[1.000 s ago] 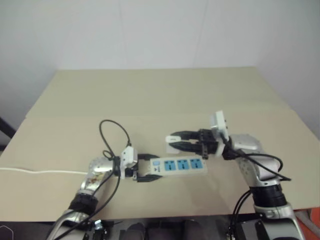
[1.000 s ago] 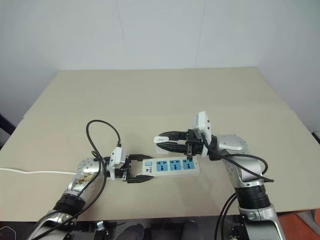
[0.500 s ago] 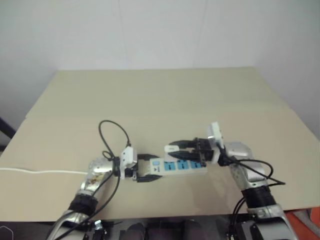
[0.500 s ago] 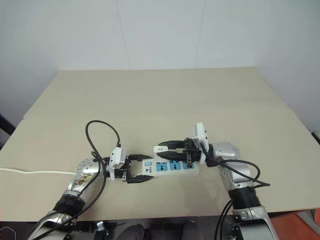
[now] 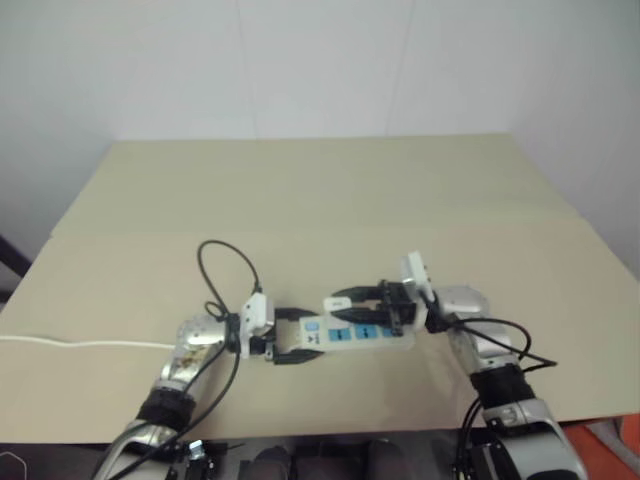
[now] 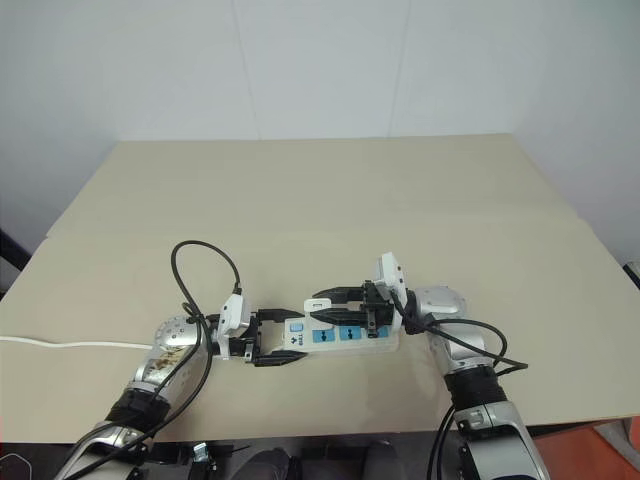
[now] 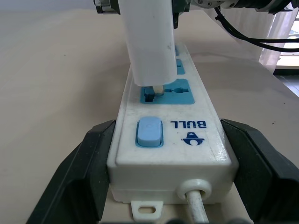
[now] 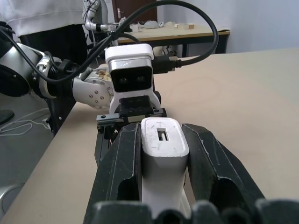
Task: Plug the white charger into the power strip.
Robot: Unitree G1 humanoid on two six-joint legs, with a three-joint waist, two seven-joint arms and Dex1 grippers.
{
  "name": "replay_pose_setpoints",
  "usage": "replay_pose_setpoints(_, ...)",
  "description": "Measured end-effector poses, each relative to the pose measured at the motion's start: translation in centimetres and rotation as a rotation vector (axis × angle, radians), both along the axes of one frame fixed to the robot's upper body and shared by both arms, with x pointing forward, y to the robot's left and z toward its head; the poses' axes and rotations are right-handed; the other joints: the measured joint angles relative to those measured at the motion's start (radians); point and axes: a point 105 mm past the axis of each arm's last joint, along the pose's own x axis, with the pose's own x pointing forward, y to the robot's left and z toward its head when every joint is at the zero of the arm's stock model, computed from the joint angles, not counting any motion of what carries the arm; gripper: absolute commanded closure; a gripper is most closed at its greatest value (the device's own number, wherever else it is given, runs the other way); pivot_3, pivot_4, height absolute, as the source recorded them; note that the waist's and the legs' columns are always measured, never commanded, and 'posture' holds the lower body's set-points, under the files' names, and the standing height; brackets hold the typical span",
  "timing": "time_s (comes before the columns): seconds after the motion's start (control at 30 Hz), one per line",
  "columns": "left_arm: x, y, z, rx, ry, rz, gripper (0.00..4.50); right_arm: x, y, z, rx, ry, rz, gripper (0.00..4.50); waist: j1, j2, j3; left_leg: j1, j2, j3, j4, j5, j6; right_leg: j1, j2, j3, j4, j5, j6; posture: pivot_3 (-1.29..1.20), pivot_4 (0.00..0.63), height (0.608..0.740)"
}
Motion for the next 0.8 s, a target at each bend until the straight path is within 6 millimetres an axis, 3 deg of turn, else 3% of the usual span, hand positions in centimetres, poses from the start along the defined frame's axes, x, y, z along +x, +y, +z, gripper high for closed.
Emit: replay_pose_setpoints(0.8,0.05,-0.05,0.01,0.002,0.001,-0.002,1.25,0.24,-0.45,-0.94,-0.046,-0.041,-0.009,3.38,0.001,0.000,0.000,0.000,0.000,0.000,0.000,0.000,0.000,0.000,0.000,0.000,0.000,0.000,0.000,0.00,0.150,0.740)
